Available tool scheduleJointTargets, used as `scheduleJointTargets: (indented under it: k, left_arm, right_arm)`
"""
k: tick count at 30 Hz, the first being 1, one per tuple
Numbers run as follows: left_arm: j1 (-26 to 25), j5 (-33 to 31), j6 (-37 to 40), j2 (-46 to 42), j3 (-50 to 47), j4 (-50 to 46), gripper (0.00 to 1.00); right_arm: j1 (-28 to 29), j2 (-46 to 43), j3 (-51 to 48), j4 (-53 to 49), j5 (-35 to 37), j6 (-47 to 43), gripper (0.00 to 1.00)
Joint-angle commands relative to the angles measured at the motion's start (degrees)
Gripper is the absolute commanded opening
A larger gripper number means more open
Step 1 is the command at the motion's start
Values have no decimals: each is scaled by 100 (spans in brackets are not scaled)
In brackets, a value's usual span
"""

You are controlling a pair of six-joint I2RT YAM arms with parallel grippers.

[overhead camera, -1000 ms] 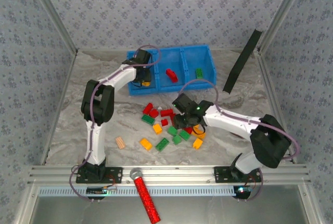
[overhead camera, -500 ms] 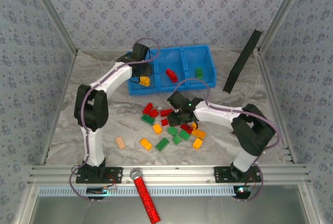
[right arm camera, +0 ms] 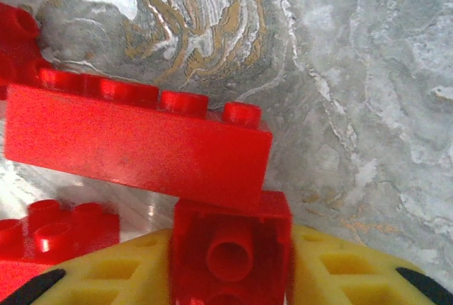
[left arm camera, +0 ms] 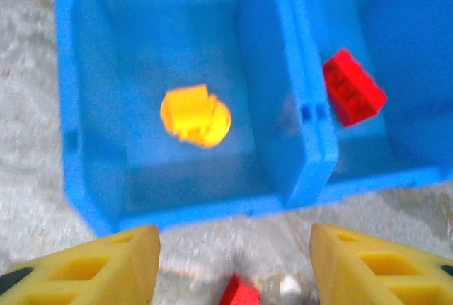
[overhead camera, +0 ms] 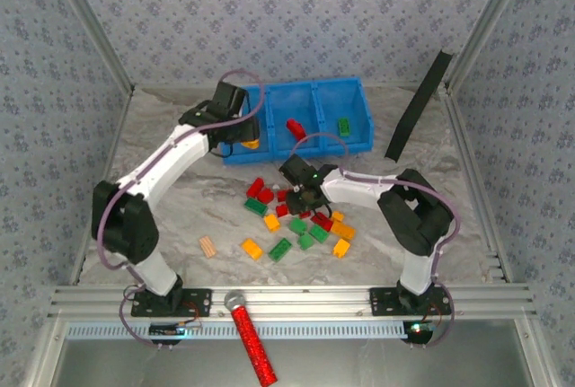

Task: Sort the legos into containers by color
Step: Pick up the lego from the center of the table, then place the lego in the container.

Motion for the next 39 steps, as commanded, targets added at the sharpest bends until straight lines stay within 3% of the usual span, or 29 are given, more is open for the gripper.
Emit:
scheduleJointTargets:
  k: [1,8,20,29,39]
  left_arm:
    - [-48,82,-454,-702,-429,-378,58]
    - [-186,-7,-1058,-1858,-1380,-1062,59]
    - [-1275,149,-3199,-3210,-3156,-1433,59]
    - [-1991,614,-5266,-3424,-4085,-1038,61]
    - [-2445,696,-6413,-2984,-4452,-102,62]
  right_arm:
    - [21,153,11,-132,119,-24,33]
    - [-138,99,60,-278,92,-293,21]
    - [-995,165,1860,-533,93,-1461,21]
    - [-1556,1012,3486,-438,-58,-1965,21]
    - [-2003,2245,4612,-32,-506,-2123,21]
